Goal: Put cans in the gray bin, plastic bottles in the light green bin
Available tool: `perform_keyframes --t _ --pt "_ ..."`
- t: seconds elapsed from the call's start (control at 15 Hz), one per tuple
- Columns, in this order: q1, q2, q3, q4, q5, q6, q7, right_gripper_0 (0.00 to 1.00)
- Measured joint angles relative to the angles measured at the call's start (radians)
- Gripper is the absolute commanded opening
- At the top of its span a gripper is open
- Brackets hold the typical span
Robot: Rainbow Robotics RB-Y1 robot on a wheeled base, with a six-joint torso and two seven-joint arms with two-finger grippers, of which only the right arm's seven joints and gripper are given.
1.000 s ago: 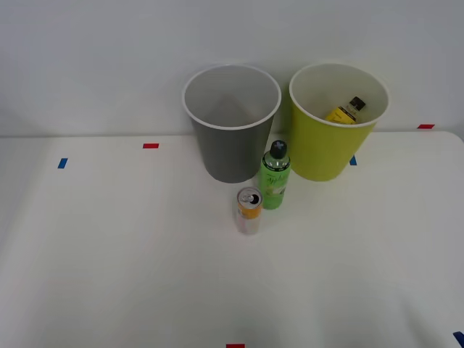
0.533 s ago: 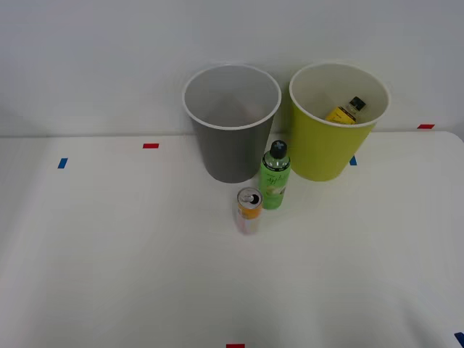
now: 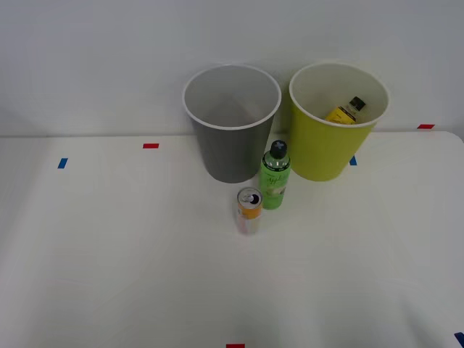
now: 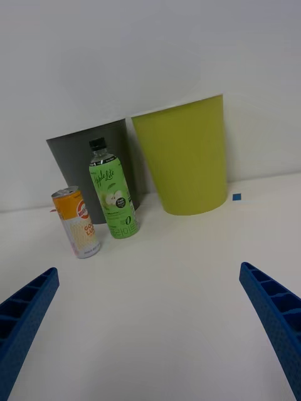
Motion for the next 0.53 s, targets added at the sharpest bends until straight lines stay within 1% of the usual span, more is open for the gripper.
perform_keyframes --t 0.53 --pt "0.000 0.000 0.000 0.000 0.000 0.000 0.000 1.00"
